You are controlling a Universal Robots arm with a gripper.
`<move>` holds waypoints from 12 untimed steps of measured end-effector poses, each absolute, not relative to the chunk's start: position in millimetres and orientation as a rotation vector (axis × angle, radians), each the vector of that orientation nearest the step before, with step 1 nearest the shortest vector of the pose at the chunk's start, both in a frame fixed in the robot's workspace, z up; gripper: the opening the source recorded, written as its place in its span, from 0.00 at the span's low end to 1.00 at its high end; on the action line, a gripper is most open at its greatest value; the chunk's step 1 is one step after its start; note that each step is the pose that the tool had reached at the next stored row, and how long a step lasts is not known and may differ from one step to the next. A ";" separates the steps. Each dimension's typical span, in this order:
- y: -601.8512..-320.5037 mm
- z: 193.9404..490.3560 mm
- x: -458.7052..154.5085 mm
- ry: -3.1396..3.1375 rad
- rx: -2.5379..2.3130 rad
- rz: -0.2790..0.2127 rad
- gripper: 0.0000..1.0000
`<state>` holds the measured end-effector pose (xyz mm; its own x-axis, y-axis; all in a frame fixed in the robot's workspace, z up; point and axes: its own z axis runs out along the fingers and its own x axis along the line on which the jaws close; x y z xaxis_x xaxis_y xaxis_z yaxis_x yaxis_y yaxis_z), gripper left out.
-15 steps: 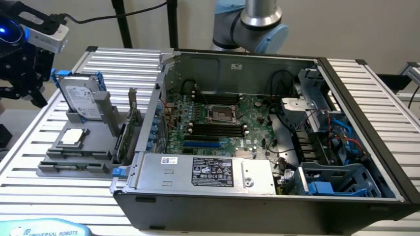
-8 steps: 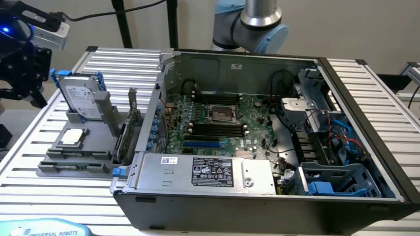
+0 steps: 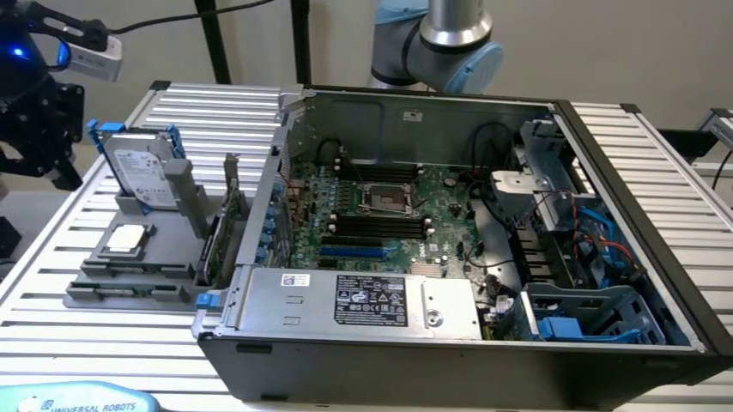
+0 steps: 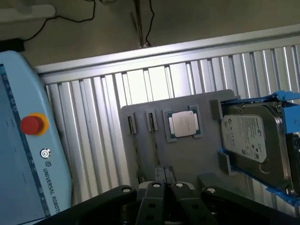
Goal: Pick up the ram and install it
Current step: 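Pick up the ram and move it above insertion slot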
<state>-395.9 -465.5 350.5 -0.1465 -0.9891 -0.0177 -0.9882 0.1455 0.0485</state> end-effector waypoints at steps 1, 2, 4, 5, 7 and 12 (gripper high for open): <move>-465.5 350.1 -395.9 -2.346 2.059 -0.075 0.11; -465.6 349.5 -395.9 -2.326 2.081 -0.075 0.11; -465.6 347.7 -395.9 -2.298 2.112 -0.074 0.11; -465.7 346.7 -396.0 -2.287 2.123 -0.074 0.11; -466.5 344.6 -395.9 -2.276 2.135 -0.074 0.11; -468.9 337.6 -394.2 -2.271 2.140 -0.074 0.11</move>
<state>-394.2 -468.9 337.6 -0.0598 -0.9980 -0.0181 -0.9971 0.0589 0.0484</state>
